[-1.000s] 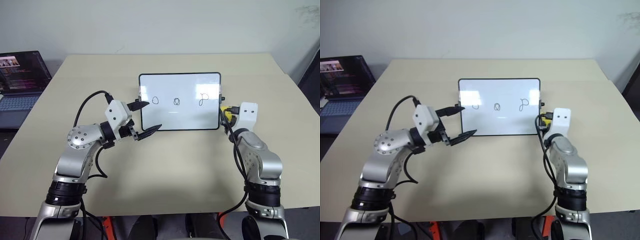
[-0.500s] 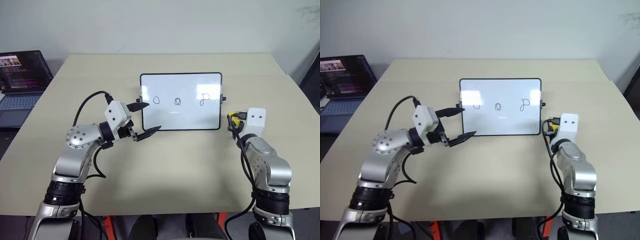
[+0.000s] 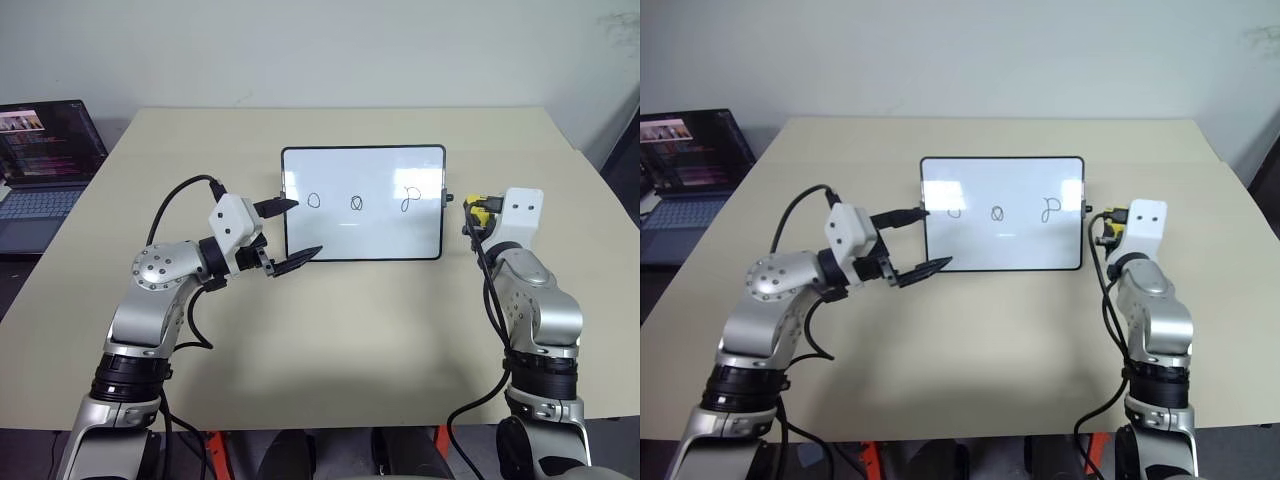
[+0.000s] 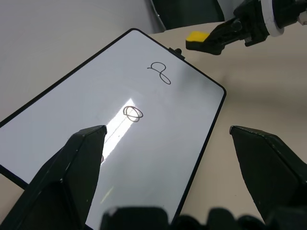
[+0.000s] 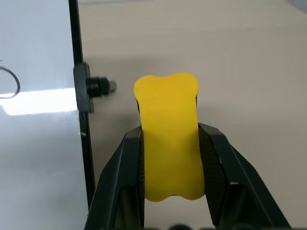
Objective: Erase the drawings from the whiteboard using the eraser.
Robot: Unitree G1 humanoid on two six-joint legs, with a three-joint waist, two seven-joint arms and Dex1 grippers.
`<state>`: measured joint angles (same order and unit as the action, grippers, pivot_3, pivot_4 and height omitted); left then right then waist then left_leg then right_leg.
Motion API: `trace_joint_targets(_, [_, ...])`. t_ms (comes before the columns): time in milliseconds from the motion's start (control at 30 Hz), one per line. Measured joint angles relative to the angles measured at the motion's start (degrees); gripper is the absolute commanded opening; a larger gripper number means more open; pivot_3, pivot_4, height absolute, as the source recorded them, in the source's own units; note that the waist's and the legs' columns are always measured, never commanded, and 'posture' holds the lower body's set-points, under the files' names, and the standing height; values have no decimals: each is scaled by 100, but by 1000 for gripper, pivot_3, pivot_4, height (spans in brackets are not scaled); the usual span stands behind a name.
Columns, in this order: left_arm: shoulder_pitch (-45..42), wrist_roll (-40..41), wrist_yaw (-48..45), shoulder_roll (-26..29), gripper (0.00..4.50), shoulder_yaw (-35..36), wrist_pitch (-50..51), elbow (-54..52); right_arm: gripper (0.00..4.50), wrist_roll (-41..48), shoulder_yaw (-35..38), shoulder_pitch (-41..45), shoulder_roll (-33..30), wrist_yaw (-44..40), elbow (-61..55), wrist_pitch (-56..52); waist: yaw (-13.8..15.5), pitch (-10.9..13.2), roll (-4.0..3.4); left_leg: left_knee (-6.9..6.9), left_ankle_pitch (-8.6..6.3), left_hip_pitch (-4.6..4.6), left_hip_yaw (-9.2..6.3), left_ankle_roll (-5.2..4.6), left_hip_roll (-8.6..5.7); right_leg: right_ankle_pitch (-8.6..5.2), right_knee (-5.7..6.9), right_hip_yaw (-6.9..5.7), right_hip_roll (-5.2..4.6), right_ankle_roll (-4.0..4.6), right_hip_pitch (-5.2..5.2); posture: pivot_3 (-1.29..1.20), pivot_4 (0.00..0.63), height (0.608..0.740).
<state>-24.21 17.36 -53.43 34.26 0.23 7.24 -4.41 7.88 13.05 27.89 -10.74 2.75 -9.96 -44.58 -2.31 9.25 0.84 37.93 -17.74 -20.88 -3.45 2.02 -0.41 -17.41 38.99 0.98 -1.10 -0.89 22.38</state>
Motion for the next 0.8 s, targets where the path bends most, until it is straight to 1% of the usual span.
trace_joint_targets(400, [0,0,7,-5,4500,0,1,-1,1228,18,-92,365,195,99,6,241,2,0,0,0,0,0,0,0,0,0,0,0,0,0,0,0,150,740])
trace_joint_targets(800, [0,-3,7,-55,4500,-5,-4,-1,1228,21,-438,501,432,-157,357,390,2,0,0,0,0,0,-1,0,0,0,0,0,0,0,0,0,150,740])
